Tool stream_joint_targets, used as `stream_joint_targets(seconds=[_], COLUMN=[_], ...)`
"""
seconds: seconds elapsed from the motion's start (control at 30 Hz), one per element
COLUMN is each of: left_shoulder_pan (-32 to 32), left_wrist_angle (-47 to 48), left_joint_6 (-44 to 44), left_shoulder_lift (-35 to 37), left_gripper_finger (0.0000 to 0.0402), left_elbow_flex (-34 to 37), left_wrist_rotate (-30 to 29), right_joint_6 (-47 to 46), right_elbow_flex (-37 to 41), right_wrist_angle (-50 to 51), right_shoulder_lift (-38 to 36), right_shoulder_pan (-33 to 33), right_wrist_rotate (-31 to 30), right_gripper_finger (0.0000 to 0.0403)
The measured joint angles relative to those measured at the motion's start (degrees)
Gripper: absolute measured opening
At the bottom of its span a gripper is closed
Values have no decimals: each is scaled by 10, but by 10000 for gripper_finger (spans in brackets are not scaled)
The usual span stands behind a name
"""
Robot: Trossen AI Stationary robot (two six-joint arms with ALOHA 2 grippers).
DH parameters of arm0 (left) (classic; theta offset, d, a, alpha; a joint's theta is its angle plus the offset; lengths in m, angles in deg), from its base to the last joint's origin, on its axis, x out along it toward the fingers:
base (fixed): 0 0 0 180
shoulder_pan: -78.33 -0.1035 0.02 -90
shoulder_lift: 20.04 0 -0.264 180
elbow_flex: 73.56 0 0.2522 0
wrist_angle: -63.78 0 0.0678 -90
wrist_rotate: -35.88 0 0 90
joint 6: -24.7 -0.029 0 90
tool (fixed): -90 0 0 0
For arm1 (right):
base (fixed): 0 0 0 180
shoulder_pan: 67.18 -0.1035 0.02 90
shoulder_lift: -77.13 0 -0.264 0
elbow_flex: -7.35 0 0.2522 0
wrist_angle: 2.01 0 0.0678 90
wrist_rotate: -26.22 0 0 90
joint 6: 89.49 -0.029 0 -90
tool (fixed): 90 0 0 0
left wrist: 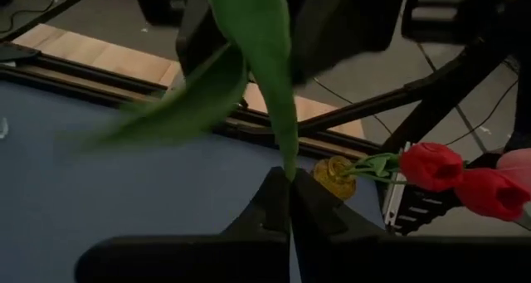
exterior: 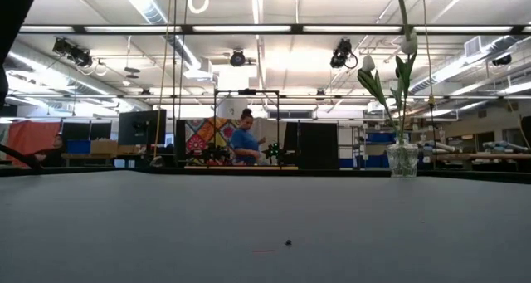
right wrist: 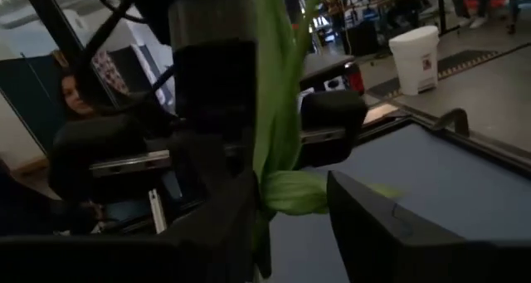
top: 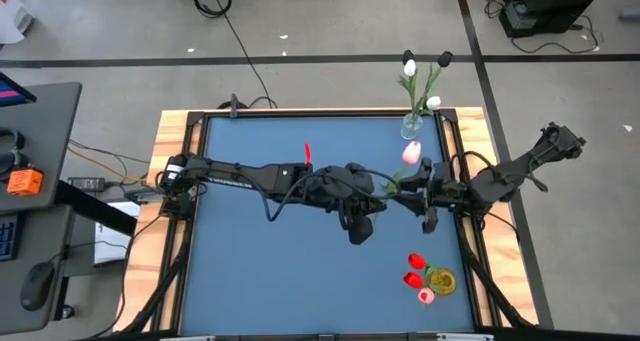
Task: Sort flowers into vase by color
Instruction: Put the pink flower into the yellow vase
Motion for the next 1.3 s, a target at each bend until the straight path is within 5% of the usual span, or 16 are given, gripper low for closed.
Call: stream_joint_targets(seconds=[0.4,0.63,0.83,1.13,1.3], left_shoulder_pan=[-16,-25,-25,-25,-25], left_wrist_angle=[6,-11,-10,14,47], left_joint_6=[9,9,8,8,26], left_shoulder_lift=[0,0,0,0,0], left_gripper_finger=[4,5,4,6,55], left_elbow_flex=[0,0,0,0,0], left_wrist_rotate=[5,30,39,39,38], right_joint_6=[-35,-62,-52,-44,-39], right_elbow_flex=[0,0,0,0,0], right_wrist_angle=[32,27,0,0,39], right_shoulder_lift=[-29,2,14,14,8], right_shoulder_pan=[0,1,23,47,50], right_wrist_rotate=[27,65,60,86,90], right_gripper_finger=[271,284,225,30,15])
